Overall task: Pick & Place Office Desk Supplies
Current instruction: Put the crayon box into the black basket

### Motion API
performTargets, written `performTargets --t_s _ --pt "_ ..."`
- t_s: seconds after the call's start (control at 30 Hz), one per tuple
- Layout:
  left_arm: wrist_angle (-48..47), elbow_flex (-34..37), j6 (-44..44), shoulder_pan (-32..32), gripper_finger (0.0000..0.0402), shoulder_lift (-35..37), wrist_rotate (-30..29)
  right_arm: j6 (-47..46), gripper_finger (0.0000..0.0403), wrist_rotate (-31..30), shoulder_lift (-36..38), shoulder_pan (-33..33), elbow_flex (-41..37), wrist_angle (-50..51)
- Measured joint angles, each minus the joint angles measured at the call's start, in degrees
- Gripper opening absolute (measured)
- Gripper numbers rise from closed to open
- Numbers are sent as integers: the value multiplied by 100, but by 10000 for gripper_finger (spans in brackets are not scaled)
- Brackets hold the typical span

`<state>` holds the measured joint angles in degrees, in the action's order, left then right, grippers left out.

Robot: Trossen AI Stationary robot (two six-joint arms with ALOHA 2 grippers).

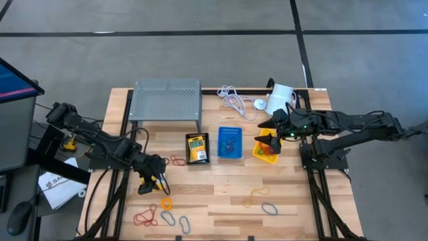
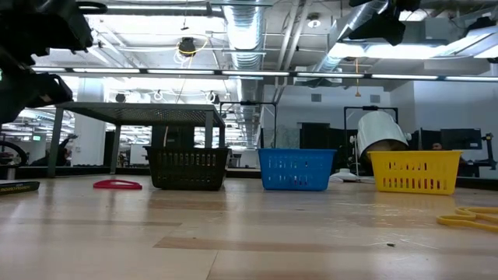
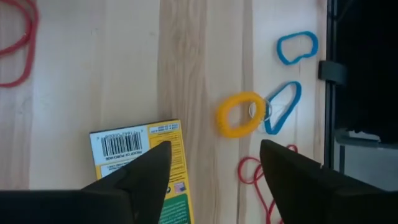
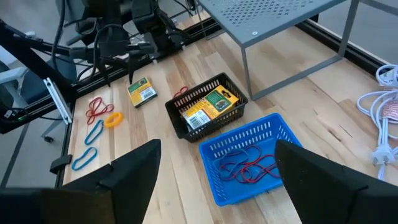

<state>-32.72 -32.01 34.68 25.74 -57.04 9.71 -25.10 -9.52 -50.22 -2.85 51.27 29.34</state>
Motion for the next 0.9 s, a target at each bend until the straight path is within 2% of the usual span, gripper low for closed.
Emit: performTargets --t_s 0.3,0.43,0.57,0.8,0.9 --pt "84 0 76 -18 261 0 -151 -44 309 0 -1 -2 0 -184" --pt "69 0 131 0 278 0 -393 -44 309 9 -1 -1 0 -167" --pt "102 27 121 0 299 0 -186 -44 309 42 -1 -40 0 -151" --pt "263 568 920 0 325 0 -175 -44 309 44 -1 -167 0 -152" --pt "295 773 956 -12 338 0 -174 -44 309 44 -1 -164 0 -153"
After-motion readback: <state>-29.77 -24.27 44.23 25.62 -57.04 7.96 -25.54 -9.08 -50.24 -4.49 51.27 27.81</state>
